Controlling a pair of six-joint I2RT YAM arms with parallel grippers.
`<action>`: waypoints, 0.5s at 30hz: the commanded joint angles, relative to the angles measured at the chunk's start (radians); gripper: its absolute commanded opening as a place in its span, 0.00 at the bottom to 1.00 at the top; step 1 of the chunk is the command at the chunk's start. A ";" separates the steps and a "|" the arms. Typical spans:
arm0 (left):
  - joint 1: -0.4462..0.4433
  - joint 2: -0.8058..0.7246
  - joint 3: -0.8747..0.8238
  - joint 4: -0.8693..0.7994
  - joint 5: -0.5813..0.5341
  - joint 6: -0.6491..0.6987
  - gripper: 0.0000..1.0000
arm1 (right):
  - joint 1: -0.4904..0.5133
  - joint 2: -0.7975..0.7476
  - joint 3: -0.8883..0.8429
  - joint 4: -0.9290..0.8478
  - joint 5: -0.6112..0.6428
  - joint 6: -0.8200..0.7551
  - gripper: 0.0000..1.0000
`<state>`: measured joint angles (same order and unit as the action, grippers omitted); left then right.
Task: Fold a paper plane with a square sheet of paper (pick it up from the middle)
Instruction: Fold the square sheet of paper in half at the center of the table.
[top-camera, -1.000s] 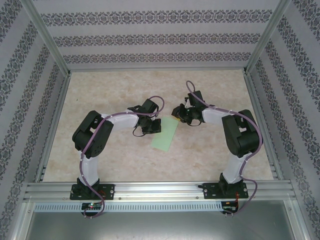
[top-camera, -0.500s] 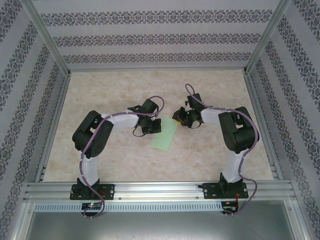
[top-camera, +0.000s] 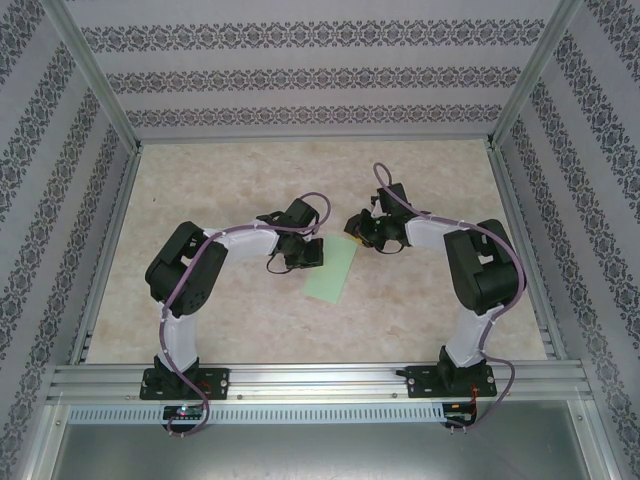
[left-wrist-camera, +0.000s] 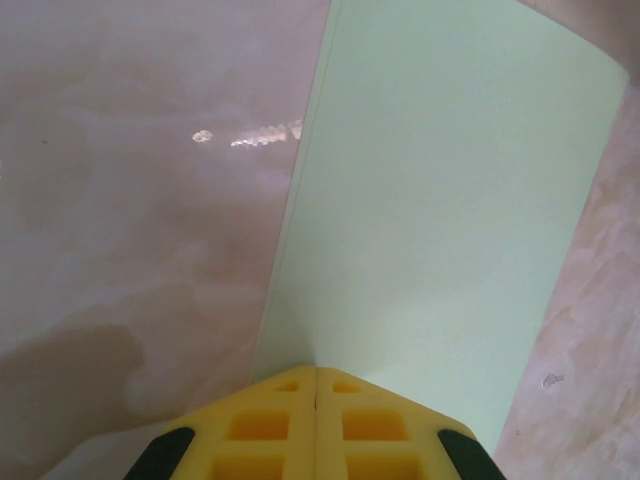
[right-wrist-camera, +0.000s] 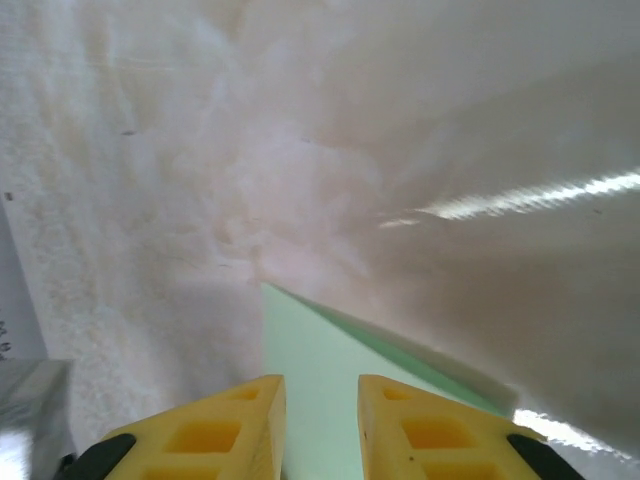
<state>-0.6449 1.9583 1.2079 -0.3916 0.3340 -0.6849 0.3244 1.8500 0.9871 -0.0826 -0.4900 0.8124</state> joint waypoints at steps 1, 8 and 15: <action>-0.022 0.033 0.006 -0.064 -0.013 0.012 0.00 | -0.014 0.055 -0.028 0.042 0.001 0.004 0.25; -0.021 0.027 0.005 -0.069 -0.015 0.015 0.00 | -0.018 0.039 -0.046 0.070 -0.020 0.009 0.25; -0.022 0.021 0.004 -0.066 -0.013 0.010 0.00 | -0.012 -0.089 -0.053 0.047 -0.053 0.003 0.27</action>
<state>-0.6502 1.9583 1.2091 -0.3946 0.3340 -0.6849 0.3073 1.8324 0.9455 -0.0380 -0.5209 0.8192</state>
